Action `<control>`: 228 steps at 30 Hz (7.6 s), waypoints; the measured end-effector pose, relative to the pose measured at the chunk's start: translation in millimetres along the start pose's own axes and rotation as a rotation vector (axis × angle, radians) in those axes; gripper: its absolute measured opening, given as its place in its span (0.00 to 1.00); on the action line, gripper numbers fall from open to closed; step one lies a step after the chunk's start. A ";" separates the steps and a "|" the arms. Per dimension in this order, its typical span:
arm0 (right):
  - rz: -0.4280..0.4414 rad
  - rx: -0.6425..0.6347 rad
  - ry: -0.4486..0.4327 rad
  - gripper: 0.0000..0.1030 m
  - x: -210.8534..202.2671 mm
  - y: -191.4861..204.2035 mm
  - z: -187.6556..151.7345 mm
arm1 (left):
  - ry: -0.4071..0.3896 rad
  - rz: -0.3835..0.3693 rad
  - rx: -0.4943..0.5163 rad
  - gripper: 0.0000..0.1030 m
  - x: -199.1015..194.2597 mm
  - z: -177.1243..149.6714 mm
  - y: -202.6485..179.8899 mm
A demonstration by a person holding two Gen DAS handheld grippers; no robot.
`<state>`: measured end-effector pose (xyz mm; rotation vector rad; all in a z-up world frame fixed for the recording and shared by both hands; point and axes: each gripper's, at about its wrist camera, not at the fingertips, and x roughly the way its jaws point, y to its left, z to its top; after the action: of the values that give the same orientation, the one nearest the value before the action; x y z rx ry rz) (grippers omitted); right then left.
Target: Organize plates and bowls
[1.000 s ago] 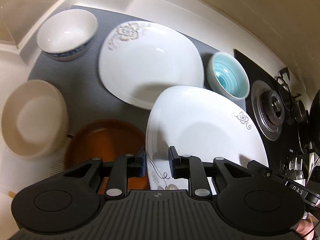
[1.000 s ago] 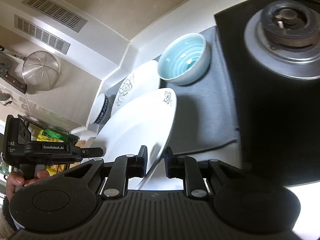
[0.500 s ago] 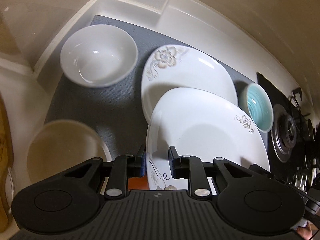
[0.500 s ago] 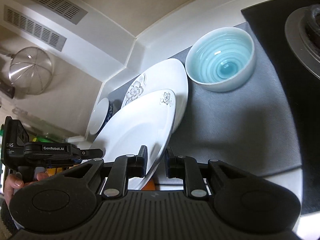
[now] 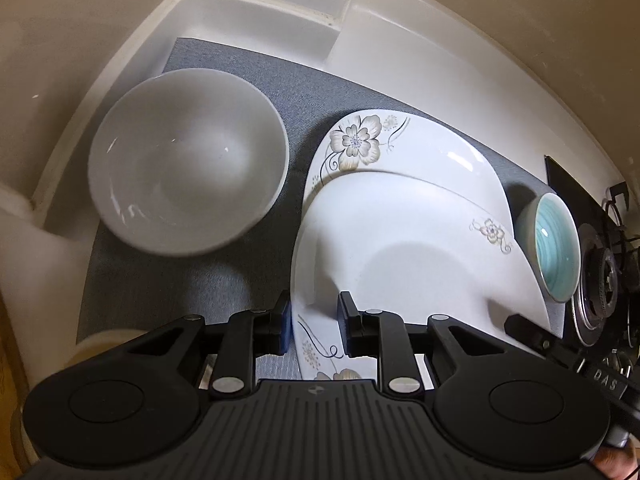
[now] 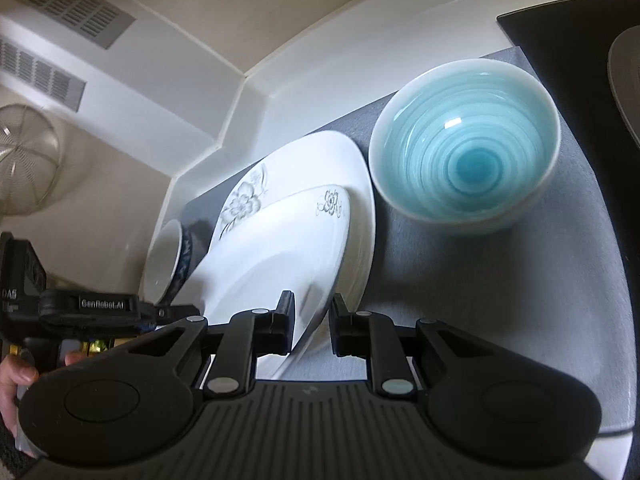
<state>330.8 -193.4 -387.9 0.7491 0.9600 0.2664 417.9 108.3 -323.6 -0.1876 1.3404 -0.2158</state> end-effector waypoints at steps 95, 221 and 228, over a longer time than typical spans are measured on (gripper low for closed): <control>-0.170 0.003 0.010 0.23 16.5 11.2 -15.5 | -0.002 -0.202 -0.102 0.14 -2.1 -20.3 25.9; -0.242 -0.426 -0.258 0.53 9.5 89.2 2.8 | -0.456 0.052 0.147 0.85 -102.6 -40.4 -6.6; -0.057 -0.493 -0.146 0.83 50.1 147.9 -17.9 | -0.360 0.111 -0.147 0.60 -87.9 -38.3 89.2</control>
<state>361.1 -52.4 -325.5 0.2843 0.7341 0.3757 366.0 217.0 -272.2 -0.2617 1.0044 0.0124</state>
